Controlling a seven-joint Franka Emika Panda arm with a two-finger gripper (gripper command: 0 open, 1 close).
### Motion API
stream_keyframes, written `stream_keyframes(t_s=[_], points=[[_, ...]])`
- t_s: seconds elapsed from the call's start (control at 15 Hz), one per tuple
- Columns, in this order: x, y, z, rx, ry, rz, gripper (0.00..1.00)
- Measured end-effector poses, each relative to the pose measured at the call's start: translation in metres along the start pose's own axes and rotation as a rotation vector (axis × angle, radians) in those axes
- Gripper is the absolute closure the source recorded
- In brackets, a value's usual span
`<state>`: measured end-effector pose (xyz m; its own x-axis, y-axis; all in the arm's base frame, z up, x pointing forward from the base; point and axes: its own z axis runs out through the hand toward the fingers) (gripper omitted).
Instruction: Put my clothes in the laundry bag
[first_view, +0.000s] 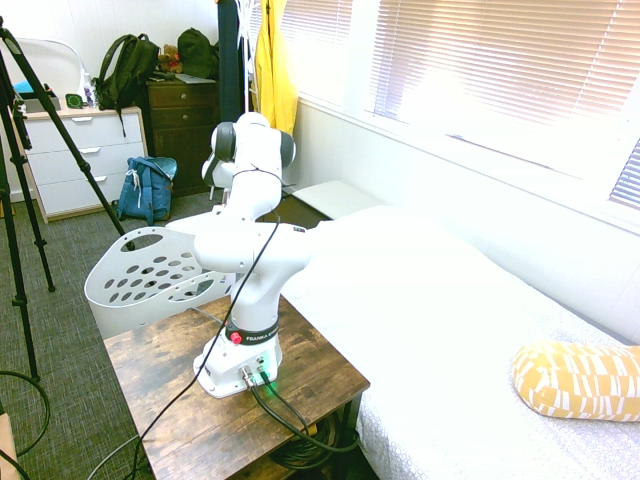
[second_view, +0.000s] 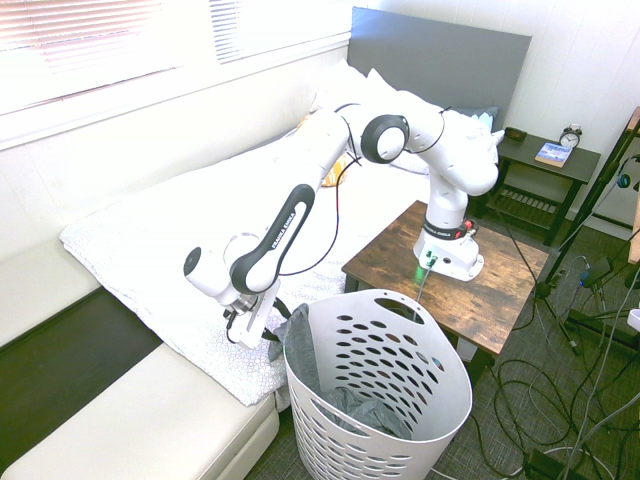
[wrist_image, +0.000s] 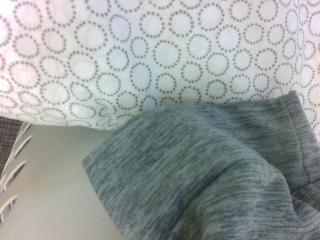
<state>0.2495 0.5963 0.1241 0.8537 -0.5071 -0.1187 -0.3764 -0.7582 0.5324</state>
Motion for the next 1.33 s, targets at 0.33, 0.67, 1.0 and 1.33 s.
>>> stream_keyframes(t_s=[0.33, 0.67, 1.0, 1.33], points=[[-0.002, 0.002, -0.006, 0.008, -0.014, 0.002, 1.0], [0.015, 0.01, -0.013, 0.011, -0.04, 0.011, 1.0], [0.006, 0.05, -0.053, 0.049, -0.035, 0.004, 1.0], [-0.073, 0.149, -0.088, 0.104, 0.038, -0.012, 1.0]])
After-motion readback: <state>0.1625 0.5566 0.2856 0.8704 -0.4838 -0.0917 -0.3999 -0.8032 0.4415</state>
